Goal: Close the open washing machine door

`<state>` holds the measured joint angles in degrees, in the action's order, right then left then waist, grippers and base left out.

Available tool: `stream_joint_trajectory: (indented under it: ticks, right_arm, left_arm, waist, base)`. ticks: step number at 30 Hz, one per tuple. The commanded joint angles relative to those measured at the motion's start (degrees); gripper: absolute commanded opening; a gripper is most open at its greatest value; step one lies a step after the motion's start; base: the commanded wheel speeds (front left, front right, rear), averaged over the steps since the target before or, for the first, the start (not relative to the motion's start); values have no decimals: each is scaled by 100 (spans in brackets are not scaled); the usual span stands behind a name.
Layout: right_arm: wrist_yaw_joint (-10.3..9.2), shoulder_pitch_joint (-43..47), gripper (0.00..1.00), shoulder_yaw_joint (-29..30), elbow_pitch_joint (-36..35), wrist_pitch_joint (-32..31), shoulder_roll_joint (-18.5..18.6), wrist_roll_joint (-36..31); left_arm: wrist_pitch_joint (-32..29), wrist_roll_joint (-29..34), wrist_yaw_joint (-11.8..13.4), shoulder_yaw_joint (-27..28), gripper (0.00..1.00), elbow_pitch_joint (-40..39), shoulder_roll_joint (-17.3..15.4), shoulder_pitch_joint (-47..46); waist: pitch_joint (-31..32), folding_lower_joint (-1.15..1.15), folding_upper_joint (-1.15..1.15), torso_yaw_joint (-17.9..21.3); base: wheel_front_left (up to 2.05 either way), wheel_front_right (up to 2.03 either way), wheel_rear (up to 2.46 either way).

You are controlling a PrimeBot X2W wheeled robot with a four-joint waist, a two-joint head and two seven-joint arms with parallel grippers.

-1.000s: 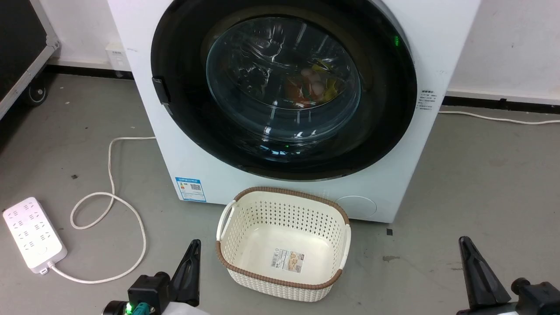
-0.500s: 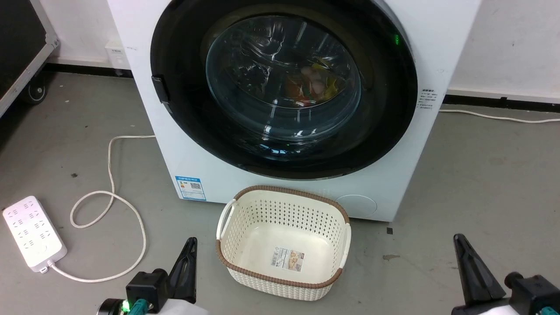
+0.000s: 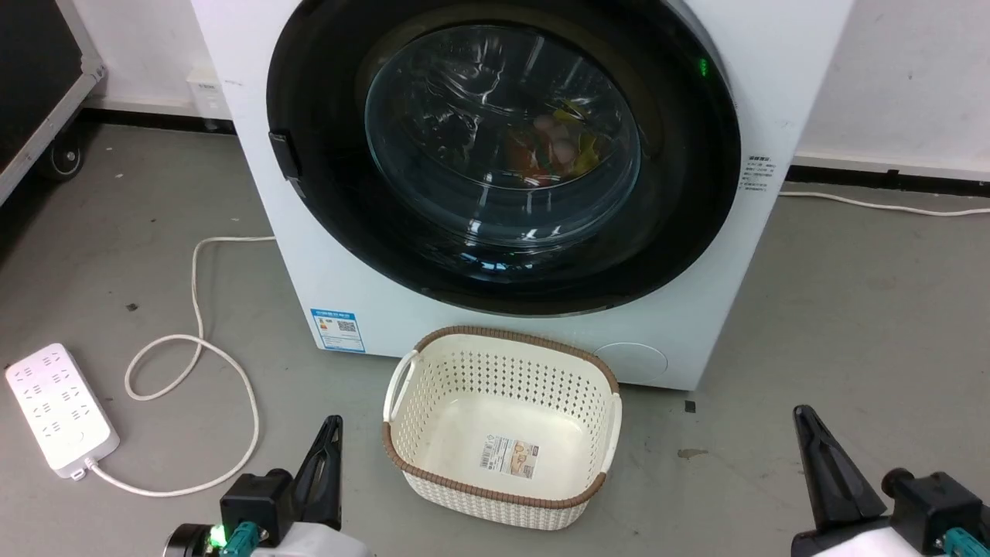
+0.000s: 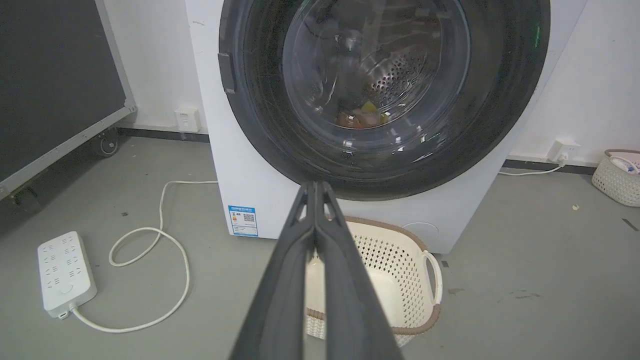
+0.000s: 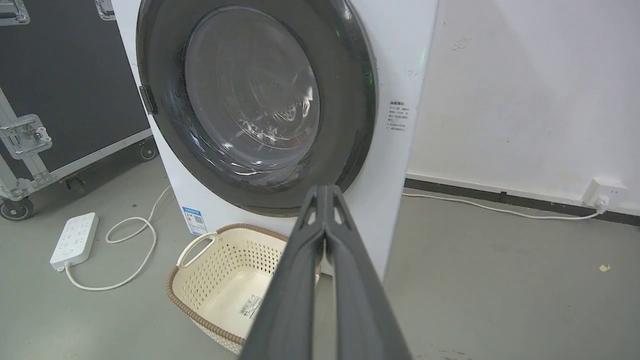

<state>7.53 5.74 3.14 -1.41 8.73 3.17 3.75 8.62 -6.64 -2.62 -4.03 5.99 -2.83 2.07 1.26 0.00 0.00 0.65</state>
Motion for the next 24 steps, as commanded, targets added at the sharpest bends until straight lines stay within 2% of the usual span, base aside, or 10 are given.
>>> stream_joint_trajectory:
  ticks: [1,24]
  right_arm:
    - [-2,-86,0,-20,22,-34,-13,-54]
    - [-3,-236,0,-111,59,-293,-18,-153]
  left_arm:
    - [-27,54,31,32,0,-41,-2,-80]
    - [-285,242,102,147,0,-213,-3,-120]
  waist:
    - [-2,0,0,-1]
    - [-40,0,0,-21]
  base:
    - [0,0,0]
    - [0,0,0]
